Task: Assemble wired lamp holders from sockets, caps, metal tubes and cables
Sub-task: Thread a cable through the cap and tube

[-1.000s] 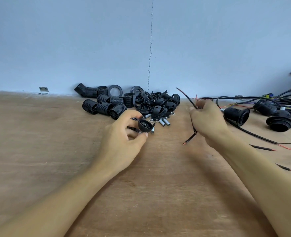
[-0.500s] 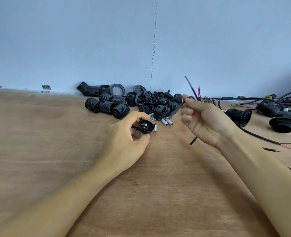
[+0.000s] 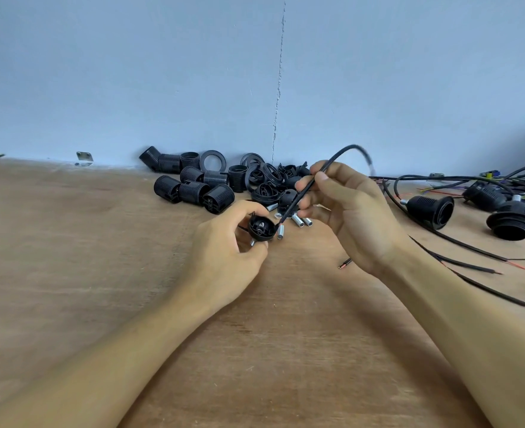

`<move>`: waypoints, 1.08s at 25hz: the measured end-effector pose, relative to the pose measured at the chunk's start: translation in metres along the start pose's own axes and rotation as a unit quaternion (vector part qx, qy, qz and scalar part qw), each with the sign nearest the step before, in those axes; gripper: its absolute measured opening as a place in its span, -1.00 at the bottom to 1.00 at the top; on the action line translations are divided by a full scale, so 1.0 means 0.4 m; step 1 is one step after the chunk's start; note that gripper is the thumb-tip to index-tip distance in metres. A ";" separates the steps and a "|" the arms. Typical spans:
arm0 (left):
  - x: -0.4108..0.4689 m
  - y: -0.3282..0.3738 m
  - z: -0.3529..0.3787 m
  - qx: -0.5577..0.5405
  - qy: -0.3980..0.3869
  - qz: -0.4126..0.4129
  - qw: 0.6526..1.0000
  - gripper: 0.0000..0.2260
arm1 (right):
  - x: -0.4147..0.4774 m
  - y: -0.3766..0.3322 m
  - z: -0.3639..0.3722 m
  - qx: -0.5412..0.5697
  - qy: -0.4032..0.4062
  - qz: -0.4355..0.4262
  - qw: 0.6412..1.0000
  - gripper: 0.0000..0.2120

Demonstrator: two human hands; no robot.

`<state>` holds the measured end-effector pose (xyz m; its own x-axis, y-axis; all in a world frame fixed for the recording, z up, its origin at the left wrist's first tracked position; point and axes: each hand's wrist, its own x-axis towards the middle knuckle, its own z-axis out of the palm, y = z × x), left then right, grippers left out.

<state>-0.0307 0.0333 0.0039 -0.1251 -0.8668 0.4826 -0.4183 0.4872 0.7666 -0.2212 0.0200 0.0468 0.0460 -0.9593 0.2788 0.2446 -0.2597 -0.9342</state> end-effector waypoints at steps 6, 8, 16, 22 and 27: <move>0.000 -0.003 0.003 0.014 0.012 0.000 1.000 -0.58 | -0.006 -0.014 0.009 0.013 -0.016 -0.028 0.999 -0.92; 0.002 -0.006 0.004 0.018 0.019 -0.001 1.000 -0.57 | -0.007 -0.012 0.011 0.021 -0.021 -0.032 0.999 -0.93; 0.003 -0.010 0.007 0.009 0.025 0.013 1.000 -0.59 | -0.010 0.020 0.017 -0.068 -0.025 -0.040 0.997 -0.91; 0.003 -0.013 0.006 0.003 0.020 0.007 1.000 -0.59 | -0.011 0.016 0.013 -0.061 -0.031 -0.036 0.997 -0.91; 0.003 -0.011 0.005 0.005 0.021 0.012 1.000 -0.57 | -0.011 0.017 0.015 -0.057 -0.035 -0.034 0.997 -0.91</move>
<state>-0.0308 0.0297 0.0002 -0.0966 -0.8495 0.5186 -0.4248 0.5064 0.7504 -0.2140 0.0230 0.0406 0.1016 -0.9297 0.3541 0.1386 -0.3392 -0.9304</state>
